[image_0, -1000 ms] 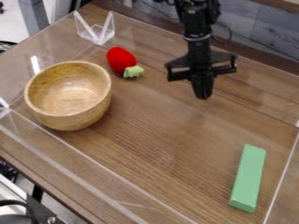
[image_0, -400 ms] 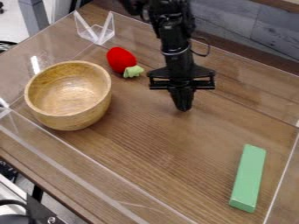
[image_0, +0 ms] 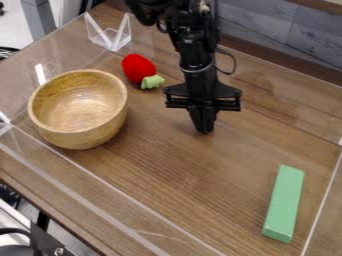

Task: Move the red fruit to the right

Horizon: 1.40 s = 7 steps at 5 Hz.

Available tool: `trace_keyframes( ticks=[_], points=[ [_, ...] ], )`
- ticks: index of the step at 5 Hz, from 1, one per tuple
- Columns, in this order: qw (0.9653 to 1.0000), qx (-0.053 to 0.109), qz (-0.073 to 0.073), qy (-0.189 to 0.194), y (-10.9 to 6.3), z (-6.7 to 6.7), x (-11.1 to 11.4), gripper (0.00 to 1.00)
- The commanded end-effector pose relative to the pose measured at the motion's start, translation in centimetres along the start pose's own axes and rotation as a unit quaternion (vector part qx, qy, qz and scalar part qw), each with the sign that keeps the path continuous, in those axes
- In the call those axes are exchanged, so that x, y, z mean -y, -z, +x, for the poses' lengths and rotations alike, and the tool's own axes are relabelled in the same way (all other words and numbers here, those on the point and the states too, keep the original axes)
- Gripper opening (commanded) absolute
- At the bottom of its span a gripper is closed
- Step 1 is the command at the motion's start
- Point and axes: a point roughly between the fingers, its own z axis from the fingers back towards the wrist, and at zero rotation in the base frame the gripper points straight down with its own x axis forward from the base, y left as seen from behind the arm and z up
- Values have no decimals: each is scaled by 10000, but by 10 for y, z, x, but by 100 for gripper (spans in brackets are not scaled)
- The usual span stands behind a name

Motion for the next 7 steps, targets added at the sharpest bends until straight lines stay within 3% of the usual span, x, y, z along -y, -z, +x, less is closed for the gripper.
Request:
trace_keyframes(
  ticks=[1,2,3,4,6,7],
  points=[
    [9988,330,32,367,-18,-3,8,0],
    [9976,320,117,600,-16,-13,11,0],
    [9956,302,188,862,-21,-18,11,100],
    [9939,272,248,1038,-26,-23,11,100],
    [9890,336,349,1398,-31,-57,14,100],
    [9875,362,381,1487,-39,-57,20,100]
  ],
)
